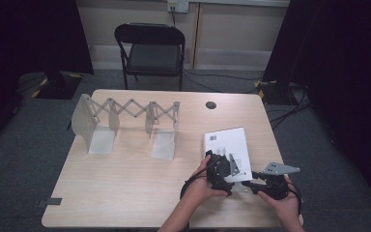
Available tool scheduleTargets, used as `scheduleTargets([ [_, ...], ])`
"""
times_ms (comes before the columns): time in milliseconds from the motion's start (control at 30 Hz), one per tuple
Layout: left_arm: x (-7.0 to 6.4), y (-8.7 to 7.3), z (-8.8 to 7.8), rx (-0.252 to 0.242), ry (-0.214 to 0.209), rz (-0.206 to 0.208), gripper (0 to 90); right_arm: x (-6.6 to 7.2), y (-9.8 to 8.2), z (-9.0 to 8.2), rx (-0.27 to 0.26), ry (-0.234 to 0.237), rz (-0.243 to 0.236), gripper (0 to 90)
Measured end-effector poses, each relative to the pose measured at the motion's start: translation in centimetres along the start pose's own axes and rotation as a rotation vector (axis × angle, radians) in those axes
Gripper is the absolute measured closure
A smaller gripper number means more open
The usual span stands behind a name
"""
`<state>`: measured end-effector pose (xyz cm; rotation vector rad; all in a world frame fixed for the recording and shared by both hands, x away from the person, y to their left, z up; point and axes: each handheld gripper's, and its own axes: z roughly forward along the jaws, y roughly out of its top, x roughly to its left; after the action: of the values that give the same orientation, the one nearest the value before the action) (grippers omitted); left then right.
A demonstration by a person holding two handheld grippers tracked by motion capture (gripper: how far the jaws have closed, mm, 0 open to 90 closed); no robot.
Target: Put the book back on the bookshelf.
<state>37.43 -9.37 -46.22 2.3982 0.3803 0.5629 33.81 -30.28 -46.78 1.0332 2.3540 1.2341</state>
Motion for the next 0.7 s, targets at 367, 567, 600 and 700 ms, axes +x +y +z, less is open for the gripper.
scheduleTargets([
  [367, -0.1, -0.4, -0.6, -0.010, 0.029, 0.068, 13.3, -0.4, -0.2, 0.2, -0.007, 0.024, 0.020, 49.8],
  [567, 0.0, -0.6, -0.8, -0.018, 0.030, 0.087, 17.3, -0.8, -0.5, 0.1, -0.020, 0.037, 0.039, 43.3],
  [600, 0.0, -0.6, -0.8, -0.018, 0.030, 0.087, 17.3, -1.0, -0.7, 0.1, -0.014, 0.038, 0.037, 42.7],
  [700, -0.2, -0.5, -0.9, -0.023, 0.028, 0.079, 19.2, -1.2, -1.0, 0.1, 0.002, 0.032, 0.030, 40.8],
])
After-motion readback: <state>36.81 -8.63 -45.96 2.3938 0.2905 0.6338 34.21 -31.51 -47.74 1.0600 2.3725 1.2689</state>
